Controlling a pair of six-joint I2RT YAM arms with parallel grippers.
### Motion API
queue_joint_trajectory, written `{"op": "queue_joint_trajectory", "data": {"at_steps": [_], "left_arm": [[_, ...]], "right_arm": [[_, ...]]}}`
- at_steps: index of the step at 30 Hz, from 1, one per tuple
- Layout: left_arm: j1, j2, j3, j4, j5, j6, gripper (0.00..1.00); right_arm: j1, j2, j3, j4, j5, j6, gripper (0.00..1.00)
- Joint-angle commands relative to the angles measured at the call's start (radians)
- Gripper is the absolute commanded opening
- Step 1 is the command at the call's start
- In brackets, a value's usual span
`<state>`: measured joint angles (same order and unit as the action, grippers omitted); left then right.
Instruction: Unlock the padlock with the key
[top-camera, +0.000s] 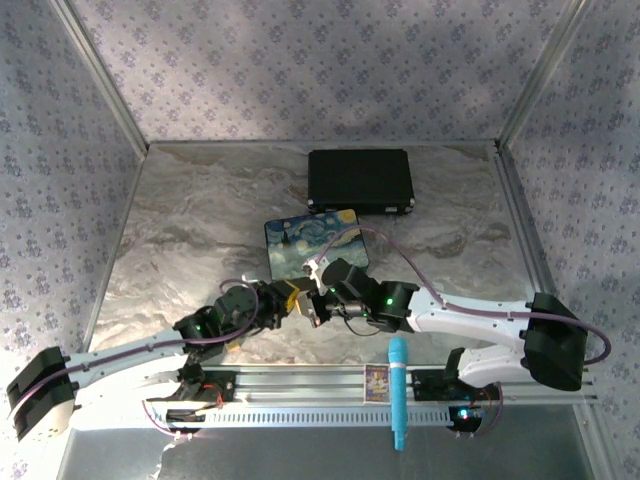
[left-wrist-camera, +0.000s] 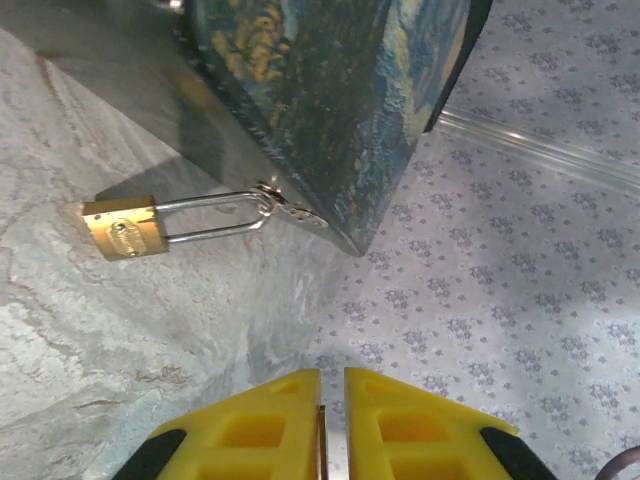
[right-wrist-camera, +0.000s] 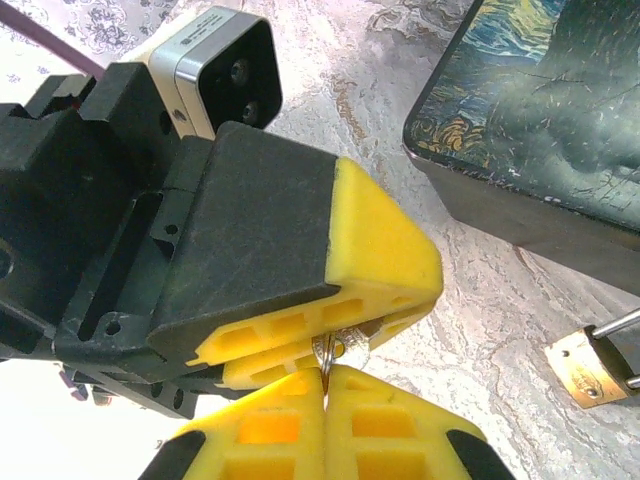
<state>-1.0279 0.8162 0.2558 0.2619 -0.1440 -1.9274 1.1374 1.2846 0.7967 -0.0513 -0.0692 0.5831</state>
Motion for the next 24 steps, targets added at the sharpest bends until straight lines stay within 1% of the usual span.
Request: {"op": "queue_joint_trajectory", "data": {"at_steps": [1,7,11,14,18,22,23,24], "left_arm": [[-0.004,-0.018,-0.010,-0.051,-0.020,0.010,0.12],[-0.004,-0.017,0.001,-0.056,-0.035,0.047,0.12],[-0.004,-0.004,0.015,-0.047,-0.028,0.070,0.07],[-0.004,0.005,0.027,-0.033,-0.019,0.092,0.00],[-0.004,0.023,0.054,-0.046,-0.008,0.139,0.00],[-0.004,0.059,0.061,0.014,0.013,0.174,0.00],[-0.006,0.060,0.067,0.013,0.007,0.196,0.00],[-0.006,0.057,0.071,0.009,-0.007,0.224,0.00]], "right_arm": [[-0.003,-0.009,-0.022,0.024,-0.003,0.017,0.00],[-0.005,-0.028,-0.059,0.051,-0.017,0.031,0.00],[-0.010,-0.040,-0.079,0.066,-0.018,0.035,0.00],[-0.016,-0.050,-0.096,0.079,-0.017,0.038,0.00],[-0.026,-0.063,-0.106,0.075,-0.015,0.037,0.00],[-0.041,-0.076,-0.117,0.062,-0.020,0.037,0.00],[-0.048,-0.079,-0.118,0.050,-0.020,0.055,0.00],[-0.054,-0.087,-0.128,0.049,-0.013,0.076,0.08]]}}
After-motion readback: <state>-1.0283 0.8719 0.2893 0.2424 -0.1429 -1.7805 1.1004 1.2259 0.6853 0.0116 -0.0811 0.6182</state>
